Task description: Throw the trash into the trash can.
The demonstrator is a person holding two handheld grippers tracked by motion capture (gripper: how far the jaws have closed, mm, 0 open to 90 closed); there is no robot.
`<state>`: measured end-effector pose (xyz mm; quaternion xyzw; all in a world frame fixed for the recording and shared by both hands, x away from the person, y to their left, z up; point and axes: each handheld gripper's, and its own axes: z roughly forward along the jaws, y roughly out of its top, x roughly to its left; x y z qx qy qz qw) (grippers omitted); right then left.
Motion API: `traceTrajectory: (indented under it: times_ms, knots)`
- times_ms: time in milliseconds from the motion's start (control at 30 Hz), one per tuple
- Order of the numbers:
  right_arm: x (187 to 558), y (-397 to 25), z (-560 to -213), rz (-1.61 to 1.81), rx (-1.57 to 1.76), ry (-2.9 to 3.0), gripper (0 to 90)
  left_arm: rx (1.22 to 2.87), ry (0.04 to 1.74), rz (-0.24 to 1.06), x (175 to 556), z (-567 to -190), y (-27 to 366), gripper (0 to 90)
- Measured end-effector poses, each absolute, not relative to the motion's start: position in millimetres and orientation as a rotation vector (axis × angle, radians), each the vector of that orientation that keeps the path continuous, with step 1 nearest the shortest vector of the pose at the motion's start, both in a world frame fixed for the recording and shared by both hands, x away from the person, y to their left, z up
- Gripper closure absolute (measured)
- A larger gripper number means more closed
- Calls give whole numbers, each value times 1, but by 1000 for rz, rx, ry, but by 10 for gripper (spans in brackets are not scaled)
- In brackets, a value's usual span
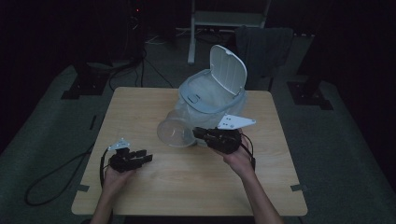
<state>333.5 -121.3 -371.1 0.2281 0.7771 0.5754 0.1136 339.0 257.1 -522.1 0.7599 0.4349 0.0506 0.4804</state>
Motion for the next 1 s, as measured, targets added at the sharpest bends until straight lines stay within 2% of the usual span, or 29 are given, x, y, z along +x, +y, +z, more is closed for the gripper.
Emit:
traceTrajectory:
  times_ms: [1000]
  knots:
    - [347,-130,-338,1789,659,2199,835,1868,1067,109,340,-527,256,521]
